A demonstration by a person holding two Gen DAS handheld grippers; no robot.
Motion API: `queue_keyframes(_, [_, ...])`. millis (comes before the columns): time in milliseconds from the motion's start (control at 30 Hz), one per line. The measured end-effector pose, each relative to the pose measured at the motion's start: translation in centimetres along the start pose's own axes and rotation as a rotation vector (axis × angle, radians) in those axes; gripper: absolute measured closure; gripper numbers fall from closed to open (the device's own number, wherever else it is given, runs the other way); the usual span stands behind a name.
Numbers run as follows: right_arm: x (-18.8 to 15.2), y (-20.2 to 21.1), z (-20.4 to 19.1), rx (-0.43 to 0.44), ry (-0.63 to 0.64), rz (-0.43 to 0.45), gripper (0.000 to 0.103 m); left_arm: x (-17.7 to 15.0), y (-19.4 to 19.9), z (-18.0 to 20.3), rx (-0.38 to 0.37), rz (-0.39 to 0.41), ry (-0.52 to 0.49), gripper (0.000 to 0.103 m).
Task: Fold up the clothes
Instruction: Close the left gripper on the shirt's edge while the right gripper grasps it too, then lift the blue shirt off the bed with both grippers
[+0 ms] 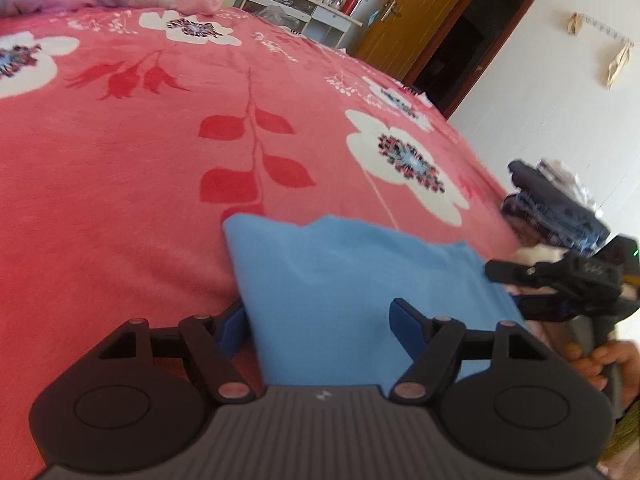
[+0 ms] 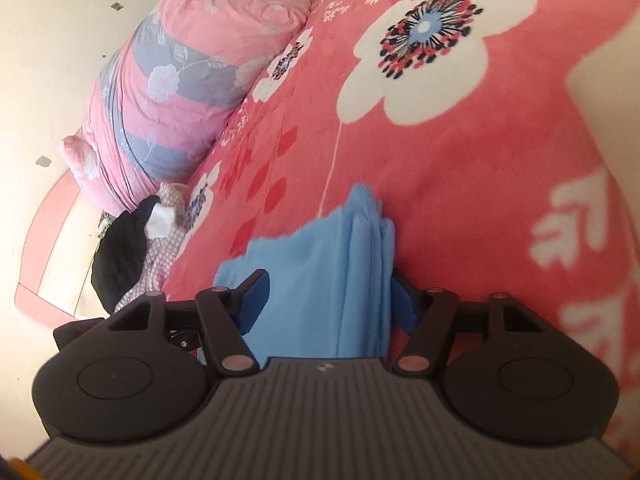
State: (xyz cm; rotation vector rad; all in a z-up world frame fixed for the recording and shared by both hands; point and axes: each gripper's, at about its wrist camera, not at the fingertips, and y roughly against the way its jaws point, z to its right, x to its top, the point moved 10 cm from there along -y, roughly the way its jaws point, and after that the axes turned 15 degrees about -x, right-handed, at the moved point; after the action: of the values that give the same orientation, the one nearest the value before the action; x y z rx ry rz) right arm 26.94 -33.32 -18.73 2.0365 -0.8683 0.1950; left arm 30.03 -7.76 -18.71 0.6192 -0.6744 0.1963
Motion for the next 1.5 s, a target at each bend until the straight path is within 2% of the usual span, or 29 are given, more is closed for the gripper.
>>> queue_keyframes(67, [0.2,-0.5,-0.1,0.005,0.001,-0.003,0.054,0.2,-0.2,0.0,-0.014,0.01,0.011,0.03])
queue_keyframes(100, [0.2,-0.7,-0.1,0.008,0.001,-0.006,0.067,0.2,-0.2,0.1,-0.016,0.009,0.011,0.037])
queue_keyframes(133, [0.1,-0.8,-0.1,0.015,0.002,-0.013,0.074,0.1,-0.1,0.2,-0.02,0.003,0.002,0.041])
queue_keyframes(233, [-0.5,-0.5,-0.1,0.039,0.018,-0.033,0.08,-0.2,-0.1,0.3,-0.026,-0.016,-0.032,0.044])
queue_keyframes(367, [-0.2,-1.2,0.1,0.06,0.005,-0.033,0.086,1.0,-1.3,-0.1,0.013,0.009,-0.008,0.048])
queue_keyframes(400, [0.0,-1.4,0.0,0.067,-0.001,-0.026,0.088,1.3,-1.6,-0.2,0.04,0.016,-0.013,0.058])
queue_keyframes(433, [0.2,-1.5,-0.2,0.068,0.002,-0.015,0.089,1.5,-1.9,-0.1,0.061,0.019,-0.026,0.074])
queue_keyframes(467, [0.2,-1.5,-0.4,0.062,0.012,0.002,0.09,1.6,-2.0,0.2,0.074,0.017,-0.049,0.077])
queue_keyframes(500, [0.2,-1.2,-0.7,0.049,0.031,0.024,0.09,1.6,-2.0,0.6,0.079,0.02,-0.068,0.086])
queue_keyframes(533, [0.1,-0.8,-1.0,0.035,0.053,0.048,0.091,1.6,-1.8,1.0,0.074,0.03,-0.084,0.089])
queue_keyframes(733, [0.1,3.5,-4.3,-0.019,0.205,0.208,0.092,2.1,0.7,4.6,0.075,0.131,-0.16,0.09])
queue_keyframes(967, [-1.0,9.4,-7.9,-0.059,0.33,0.387,0.092,2.8,6.2,10.6,0.056,0.283,-0.253,0.091])
queue_keyframes(1233, [-4.3,17.2,-9.8,-0.089,0.363,0.589,0.092,1.4,11.9,18.5,-0.005,0.387,-0.348,0.09])
queue_keyframes(1500, [-7.0,24.6,-10.0,-0.07,0.363,0.721,0.092,-0.4,15.2,26.3,-0.053,0.46,-0.43,0.09])
